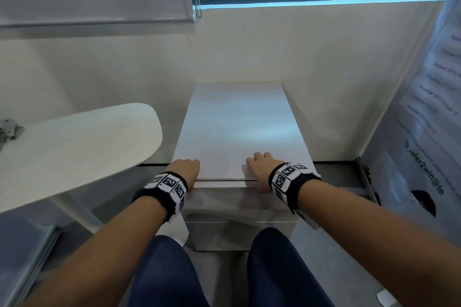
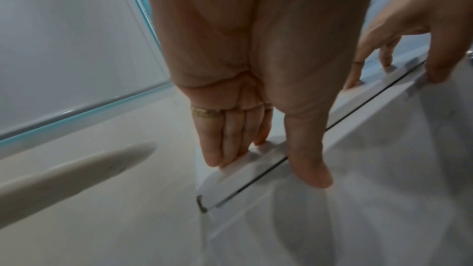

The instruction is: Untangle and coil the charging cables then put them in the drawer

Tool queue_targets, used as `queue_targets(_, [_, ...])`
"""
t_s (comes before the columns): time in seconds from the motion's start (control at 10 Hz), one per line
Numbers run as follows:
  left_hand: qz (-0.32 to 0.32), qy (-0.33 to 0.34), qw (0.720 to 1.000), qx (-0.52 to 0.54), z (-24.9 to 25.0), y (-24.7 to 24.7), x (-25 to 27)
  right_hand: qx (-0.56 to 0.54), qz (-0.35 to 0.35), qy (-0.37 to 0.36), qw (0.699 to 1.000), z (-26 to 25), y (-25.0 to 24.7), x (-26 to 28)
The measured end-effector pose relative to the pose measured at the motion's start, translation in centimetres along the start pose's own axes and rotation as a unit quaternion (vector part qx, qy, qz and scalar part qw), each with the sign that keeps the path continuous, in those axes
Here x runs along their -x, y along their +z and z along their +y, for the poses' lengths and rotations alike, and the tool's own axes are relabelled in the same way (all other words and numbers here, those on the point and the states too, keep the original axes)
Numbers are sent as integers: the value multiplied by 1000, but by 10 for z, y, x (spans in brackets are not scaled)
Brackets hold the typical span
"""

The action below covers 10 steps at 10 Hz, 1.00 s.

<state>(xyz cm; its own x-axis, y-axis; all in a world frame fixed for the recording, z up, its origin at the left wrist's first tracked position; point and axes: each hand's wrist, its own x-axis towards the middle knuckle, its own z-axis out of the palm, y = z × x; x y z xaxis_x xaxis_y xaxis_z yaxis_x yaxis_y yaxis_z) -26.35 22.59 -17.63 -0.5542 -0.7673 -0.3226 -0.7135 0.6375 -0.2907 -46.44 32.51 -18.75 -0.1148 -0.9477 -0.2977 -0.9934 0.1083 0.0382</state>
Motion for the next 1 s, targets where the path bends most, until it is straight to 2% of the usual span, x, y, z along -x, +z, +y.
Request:
queue_targets(0.4, [14,1,1000,-11,-1,3,-5,26,1,-6,1000,-1,-2,-7])
queue_targets(0.7, [0,0,999,42,2,-6,3,-36,-2,7,999,-7,-11,-8])
queue_targets(0.8, [-7,-11,997,74,4,-4,6,-3,-11,-8,1000,-12,-16,-10])
queue_targets(0.9, [-10,-9,996,90,1,-7,6,-1,-55,-14,998,-18,-13,-26])
queue_targets(1.0, [-41,4,992,118,-7,-16,1,7,-84,-24,996,-19,-12,-50])
